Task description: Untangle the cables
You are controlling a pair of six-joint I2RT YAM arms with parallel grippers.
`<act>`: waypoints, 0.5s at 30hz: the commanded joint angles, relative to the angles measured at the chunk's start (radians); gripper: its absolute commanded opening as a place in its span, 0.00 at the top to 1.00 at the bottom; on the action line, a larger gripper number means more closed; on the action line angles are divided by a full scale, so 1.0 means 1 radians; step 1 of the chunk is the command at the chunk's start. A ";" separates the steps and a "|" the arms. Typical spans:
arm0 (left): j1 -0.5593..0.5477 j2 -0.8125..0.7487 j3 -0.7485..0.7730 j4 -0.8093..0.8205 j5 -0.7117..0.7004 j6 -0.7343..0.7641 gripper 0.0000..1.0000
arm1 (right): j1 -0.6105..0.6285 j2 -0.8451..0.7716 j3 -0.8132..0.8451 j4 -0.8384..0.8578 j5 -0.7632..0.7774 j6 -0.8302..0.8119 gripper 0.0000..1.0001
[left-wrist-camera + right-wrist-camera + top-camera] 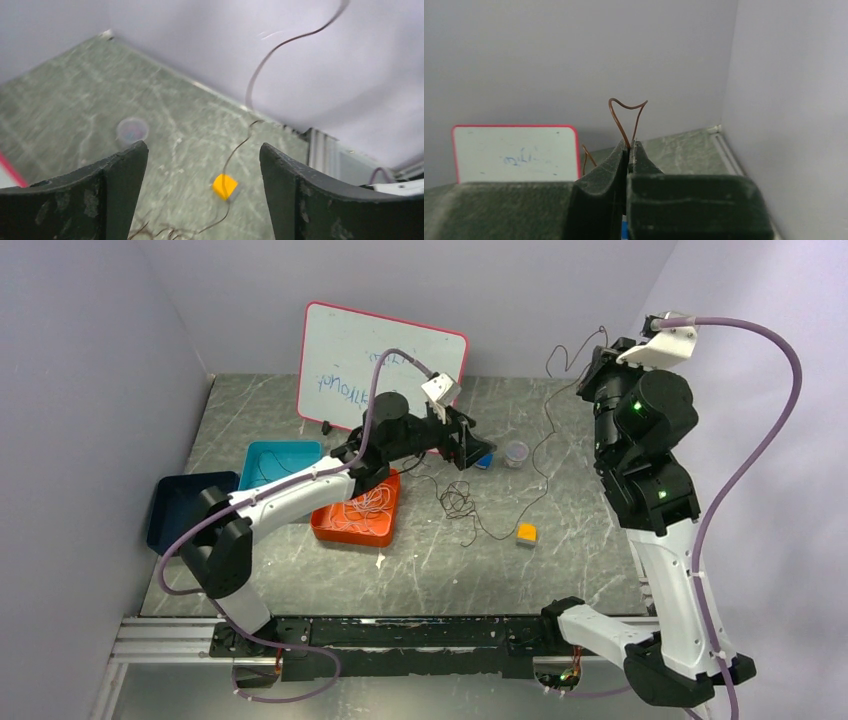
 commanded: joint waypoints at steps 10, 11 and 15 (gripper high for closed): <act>-0.073 0.148 0.120 0.236 0.228 -0.172 0.08 | 0.005 0.035 0.010 -0.008 -0.079 0.235 1.00; -0.076 0.168 0.133 0.234 0.225 -0.174 0.08 | 0.005 0.034 0.012 -0.008 -0.083 0.236 1.00; -0.077 0.258 0.191 0.273 0.247 -0.235 0.12 | 0.005 0.027 0.014 -0.009 -0.097 0.244 1.00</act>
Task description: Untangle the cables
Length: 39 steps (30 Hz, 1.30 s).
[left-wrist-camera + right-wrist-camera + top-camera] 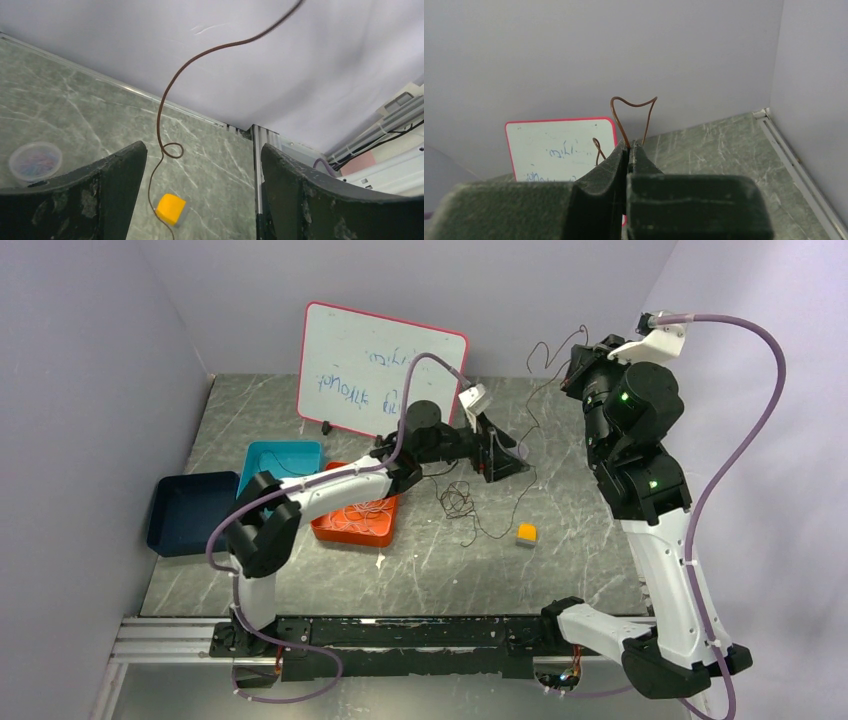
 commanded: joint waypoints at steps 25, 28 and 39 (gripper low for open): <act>0.022 -0.076 0.202 -0.489 -0.092 0.206 0.93 | -0.027 -0.039 -0.317 0.059 0.163 -0.027 1.00; 0.040 -0.088 0.277 -0.604 -0.080 0.238 0.93 | -0.102 -0.029 -0.377 0.064 0.075 0.027 0.92; 0.168 0.124 0.805 -0.862 0.017 0.189 0.93 | -0.303 -0.117 -0.551 0.072 -0.206 0.135 0.56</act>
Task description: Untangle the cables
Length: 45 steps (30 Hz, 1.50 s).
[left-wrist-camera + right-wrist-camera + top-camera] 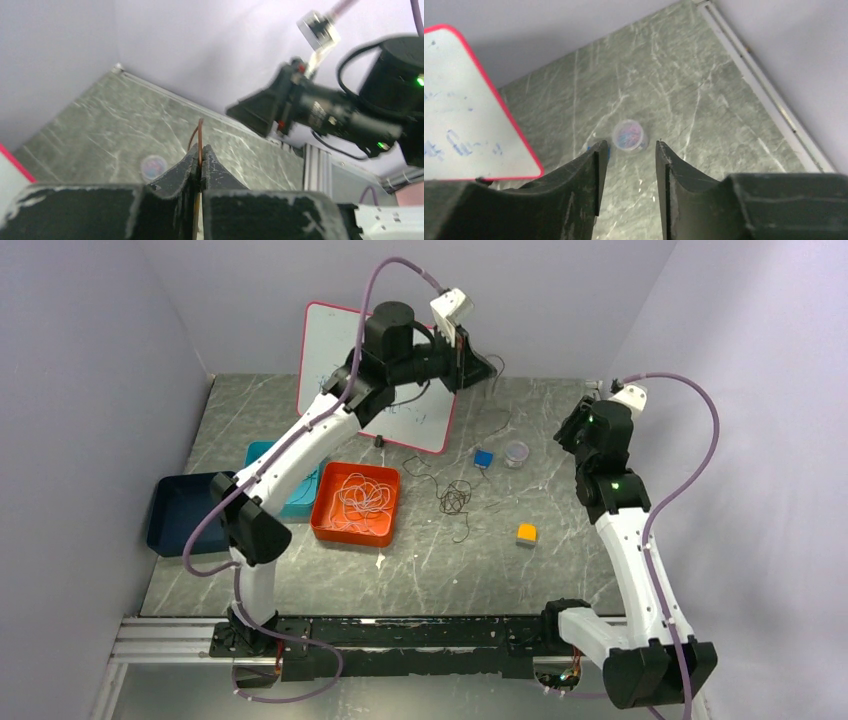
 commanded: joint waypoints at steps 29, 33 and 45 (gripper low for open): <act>0.071 0.030 0.271 -0.068 0.058 -0.077 0.93 | 0.122 -0.036 -0.516 0.795 -0.781 0.018 0.33; 0.072 0.022 0.286 -0.066 0.067 -0.090 0.93 | 0.192 0.055 -0.514 0.873 -0.759 0.018 0.33; 0.075 -0.069 0.312 -0.049 0.031 -0.115 0.93 | 0.270 0.335 -0.523 1.053 -0.634 0.100 0.62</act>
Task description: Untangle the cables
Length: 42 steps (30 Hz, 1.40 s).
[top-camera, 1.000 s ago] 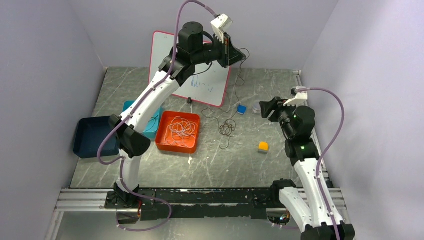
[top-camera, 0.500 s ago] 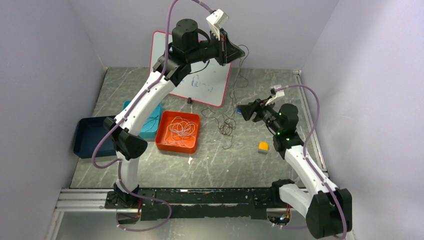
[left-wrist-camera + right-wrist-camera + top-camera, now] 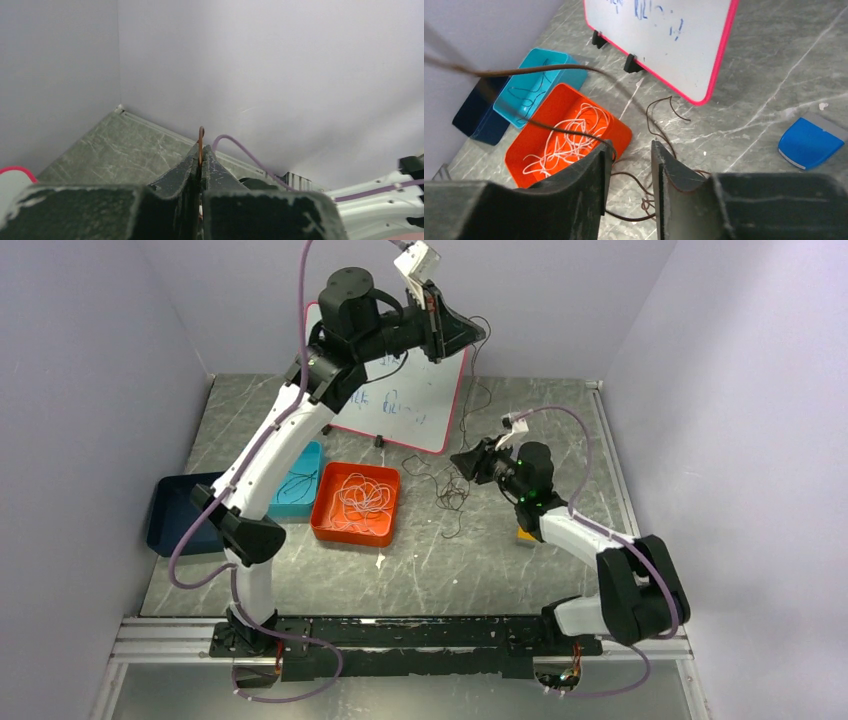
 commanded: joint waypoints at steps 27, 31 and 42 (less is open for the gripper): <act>0.247 -0.378 -0.041 -0.179 -0.313 0.113 0.93 | 0.073 0.135 -0.123 0.161 0.187 0.029 0.65; 0.249 -0.442 -0.098 -0.249 -0.465 0.179 0.93 | 0.073 0.048 -0.105 0.083 0.194 -0.010 0.62; 0.260 -0.632 -0.350 -0.414 -0.921 0.232 0.93 | 0.074 -0.068 -0.030 -0.084 0.193 -0.089 0.57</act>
